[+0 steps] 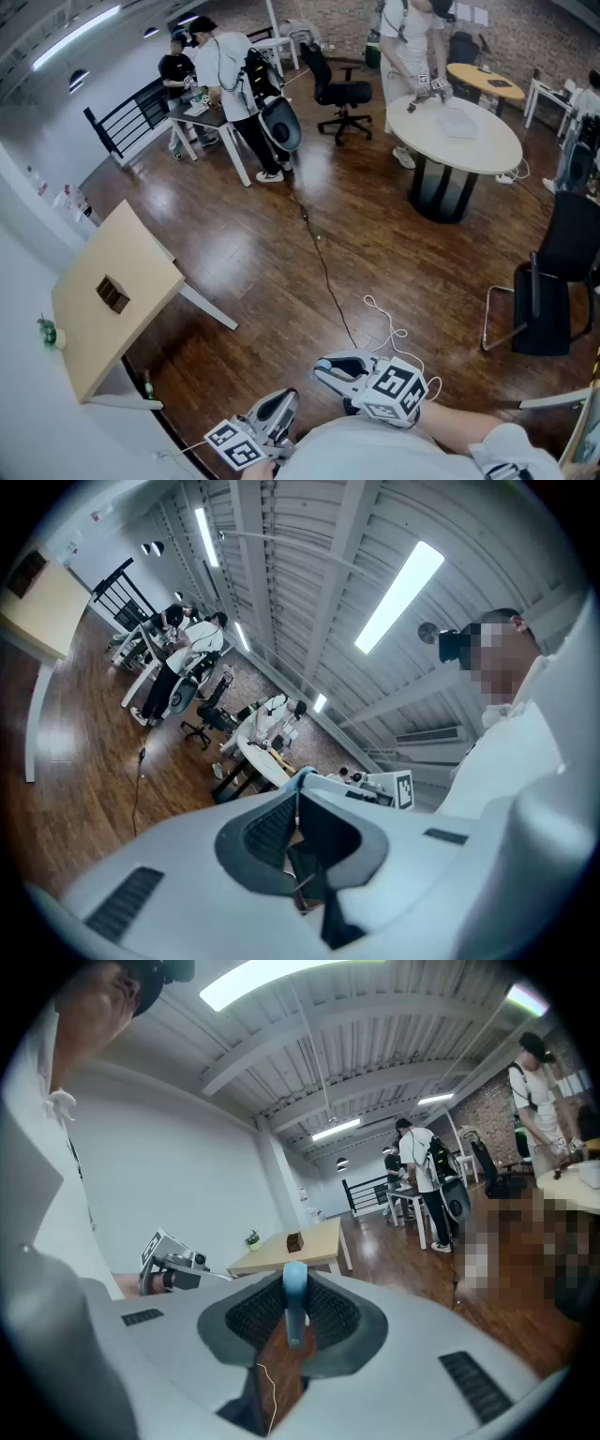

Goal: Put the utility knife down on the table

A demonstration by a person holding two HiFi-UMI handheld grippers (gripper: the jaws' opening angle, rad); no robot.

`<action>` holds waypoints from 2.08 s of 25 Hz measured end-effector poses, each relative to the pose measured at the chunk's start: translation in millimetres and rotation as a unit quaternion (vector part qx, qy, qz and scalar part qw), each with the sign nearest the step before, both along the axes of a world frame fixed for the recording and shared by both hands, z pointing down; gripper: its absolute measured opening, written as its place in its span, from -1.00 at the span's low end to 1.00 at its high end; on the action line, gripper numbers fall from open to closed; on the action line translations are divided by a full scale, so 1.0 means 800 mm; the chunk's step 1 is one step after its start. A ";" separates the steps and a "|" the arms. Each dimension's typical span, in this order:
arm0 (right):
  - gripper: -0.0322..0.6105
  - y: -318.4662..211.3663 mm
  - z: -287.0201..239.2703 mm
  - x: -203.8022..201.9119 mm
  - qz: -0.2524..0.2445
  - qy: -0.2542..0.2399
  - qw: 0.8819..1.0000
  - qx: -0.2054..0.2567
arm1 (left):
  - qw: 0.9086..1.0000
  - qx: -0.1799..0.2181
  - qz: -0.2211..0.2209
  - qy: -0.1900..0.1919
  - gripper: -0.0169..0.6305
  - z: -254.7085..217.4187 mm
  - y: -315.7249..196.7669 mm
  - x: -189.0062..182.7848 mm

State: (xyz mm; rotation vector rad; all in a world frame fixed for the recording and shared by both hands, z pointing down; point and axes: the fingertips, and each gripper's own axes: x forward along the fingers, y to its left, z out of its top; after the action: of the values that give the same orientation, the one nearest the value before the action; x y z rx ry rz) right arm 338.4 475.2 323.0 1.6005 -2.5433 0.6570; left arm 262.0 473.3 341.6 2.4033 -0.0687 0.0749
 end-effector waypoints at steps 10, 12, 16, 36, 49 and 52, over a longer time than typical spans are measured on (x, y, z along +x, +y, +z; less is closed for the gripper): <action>-0.68 -0.032 0.014 0.020 -0.031 0.003 1.000 -0.007 | 0.998 -0.009 -0.062 -0.002 -0.94 0.009 -0.045 -0.002; -0.68 -0.039 0.016 0.022 -0.040 0.005 0.999 -0.008 | 0.997 -0.011 -0.070 -0.003 -0.94 0.009 -0.047 -0.001; -0.68 -0.053 0.021 0.019 -0.060 0.003 0.998 -0.008 | 0.996 -0.012 -0.091 -0.008 -0.94 0.009 -0.055 -0.004; -0.68 -0.224 0.043 -0.147 -0.116 0.033 0.992 -0.026 | 0.986 -0.043 -0.158 0.009 -0.94 0.038 -0.206 -0.176; -0.68 -0.347 0.042 -0.314 -0.147 0.066 0.987 -0.023 | 0.981 -0.047 -0.184 0.025 -0.94 0.043 -0.308 -0.343; -0.68 -0.366 0.043 -0.338 -0.158 0.069 0.985 -0.022 | 0.979 -0.056 -0.195 0.026 -0.94 0.048 -0.321 -0.367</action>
State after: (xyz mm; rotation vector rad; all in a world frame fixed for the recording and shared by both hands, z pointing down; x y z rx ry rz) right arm 68.0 182.5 357.3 1.1477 -2.5767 0.5439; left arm -31.5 216.6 380.2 2.2350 -0.4958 -0.1622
